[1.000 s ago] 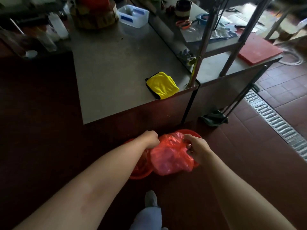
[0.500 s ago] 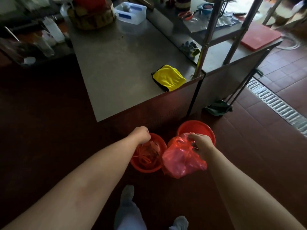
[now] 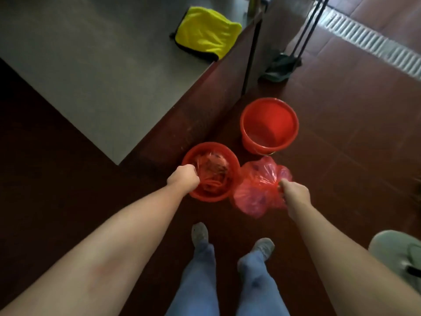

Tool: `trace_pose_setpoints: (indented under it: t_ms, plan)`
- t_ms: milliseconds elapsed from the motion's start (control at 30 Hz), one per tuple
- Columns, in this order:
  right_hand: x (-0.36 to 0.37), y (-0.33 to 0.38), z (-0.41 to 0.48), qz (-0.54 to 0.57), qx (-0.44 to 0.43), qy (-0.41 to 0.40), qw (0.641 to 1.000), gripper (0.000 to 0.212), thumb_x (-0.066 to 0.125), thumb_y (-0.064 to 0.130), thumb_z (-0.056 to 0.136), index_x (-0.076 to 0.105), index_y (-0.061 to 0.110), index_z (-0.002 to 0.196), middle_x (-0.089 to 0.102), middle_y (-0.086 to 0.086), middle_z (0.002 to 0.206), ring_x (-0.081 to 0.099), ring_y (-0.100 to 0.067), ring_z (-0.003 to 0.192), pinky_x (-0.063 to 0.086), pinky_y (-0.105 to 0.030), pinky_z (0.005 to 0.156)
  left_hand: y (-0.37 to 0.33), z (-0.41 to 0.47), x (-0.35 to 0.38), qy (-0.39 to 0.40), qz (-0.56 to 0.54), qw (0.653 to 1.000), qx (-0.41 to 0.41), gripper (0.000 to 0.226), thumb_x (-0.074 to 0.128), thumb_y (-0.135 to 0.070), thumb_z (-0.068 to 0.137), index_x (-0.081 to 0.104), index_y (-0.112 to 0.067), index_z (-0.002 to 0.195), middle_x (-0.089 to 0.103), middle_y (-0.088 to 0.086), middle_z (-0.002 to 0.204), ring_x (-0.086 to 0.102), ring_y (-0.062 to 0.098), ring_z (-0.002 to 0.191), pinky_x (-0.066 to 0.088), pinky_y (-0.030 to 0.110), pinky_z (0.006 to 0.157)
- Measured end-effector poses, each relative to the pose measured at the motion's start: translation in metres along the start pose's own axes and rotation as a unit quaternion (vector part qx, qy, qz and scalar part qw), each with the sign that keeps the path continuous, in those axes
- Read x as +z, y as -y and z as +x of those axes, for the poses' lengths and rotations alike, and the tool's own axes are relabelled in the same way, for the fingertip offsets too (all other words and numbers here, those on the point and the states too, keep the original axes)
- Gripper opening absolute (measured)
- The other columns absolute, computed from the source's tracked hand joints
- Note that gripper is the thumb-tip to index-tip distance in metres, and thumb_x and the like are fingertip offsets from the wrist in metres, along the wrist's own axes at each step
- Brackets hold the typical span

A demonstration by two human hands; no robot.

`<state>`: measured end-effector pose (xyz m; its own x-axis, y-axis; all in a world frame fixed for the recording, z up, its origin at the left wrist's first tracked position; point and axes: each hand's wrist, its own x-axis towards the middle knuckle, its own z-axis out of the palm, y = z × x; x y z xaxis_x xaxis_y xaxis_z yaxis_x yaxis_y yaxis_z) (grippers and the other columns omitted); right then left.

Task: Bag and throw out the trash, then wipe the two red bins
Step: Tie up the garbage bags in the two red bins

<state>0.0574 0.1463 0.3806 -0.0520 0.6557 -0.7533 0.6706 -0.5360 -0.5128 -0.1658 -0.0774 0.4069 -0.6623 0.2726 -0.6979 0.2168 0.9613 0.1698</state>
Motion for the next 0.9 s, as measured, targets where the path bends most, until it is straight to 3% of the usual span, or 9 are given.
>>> trace_pose_setpoints:
  t_ms: [167,267,367,433,567,900]
  plan:
    - [0.045,-0.058,0.029,0.017,-0.017,-0.004,1.0,0.023,0.068,0.02,0.087,0.069,0.011,0.066,0.064,-0.011,0.069,0.052,-0.019,0.057,0.038,-0.03,0.054,0.044,0.05,0.068,0.005,0.019,0.999,-0.027,0.022,0.048,-0.03,0.094,0.067,-0.025,0.104,0.067,0.005,0.108,0.066,0.029,0.098,0.056,0.043,0.088]
    - [0.082,-0.084,0.046,0.022,-0.023,0.027,0.999,0.023,0.071,0.024,0.09,0.068,0.013,0.071,0.064,-0.008,0.069,0.055,-0.02,0.062,0.041,-0.033,0.06,0.07,0.079,0.104,-0.013,0.024,0.999,-0.03,0.017,0.047,-0.029,0.094,0.062,-0.023,0.089,0.068,0.003,0.104,0.066,0.028,0.097,0.054,0.038,0.081]
    - [0.118,-0.107,0.058,0.021,-0.02,0.069,0.997,0.02,0.071,0.023,0.093,0.069,0.013,0.075,0.061,-0.002,0.064,0.051,-0.015,0.056,0.039,-0.03,0.055,0.088,0.104,0.134,-0.048,0.01,0.998,-0.026,0.016,0.05,-0.03,0.095,0.056,-0.03,0.08,0.066,-0.001,0.097,0.065,0.026,0.094,0.051,0.037,0.074]
    - [0.139,-0.121,0.067,0.026,-0.02,0.09,0.995,0.024,0.071,0.019,0.094,0.067,0.011,0.071,0.055,-0.002,0.057,0.044,-0.014,0.051,0.033,-0.029,0.051,0.096,0.12,0.15,-0.063,0.007,0.998,-0.022,0.013,0.052,-0.03,0.096,0.06,-0.029,0.086,0.064,0.0,0.096,0.064,0.027,0.095,0.051,0.038,0.074]
    - [0.179,-0.148,0.094,0.018,-0.02,0.099,0.995,0.024,0.07,0.019,0.094,0.07,0.011,0.072,0.057,-0.003,0.056,0.045,-0.013,0.048,0.034,-0.03,0.05,0.113,0.157,0.189,-0.068,0.007,0.998,-0.014,0.015,0.054,-0.03,0.096,0.066,-0.026,0.103,0.06,0.002,0.103,0.062,0.028,0.1,0.055,0.044,0.08]
    - [0.271,-0.186,0.153,0.084,0.043,0.083,0.992,0.011,0.075,0.014,0.088,0.066,0.008,0.086,0.056,-0.005,0.06,0.048,-0.013,0.044,0.037,-0.027,0.044,0.155,0.225,0.254,-0.097,0.075,0.992,0.025,0.026,0.062,-0.028,0.094,0.058,-0.027,0.119,0.055,0.001,0.119,0.052,0.026,0.112,0.054,0.046,0.086]
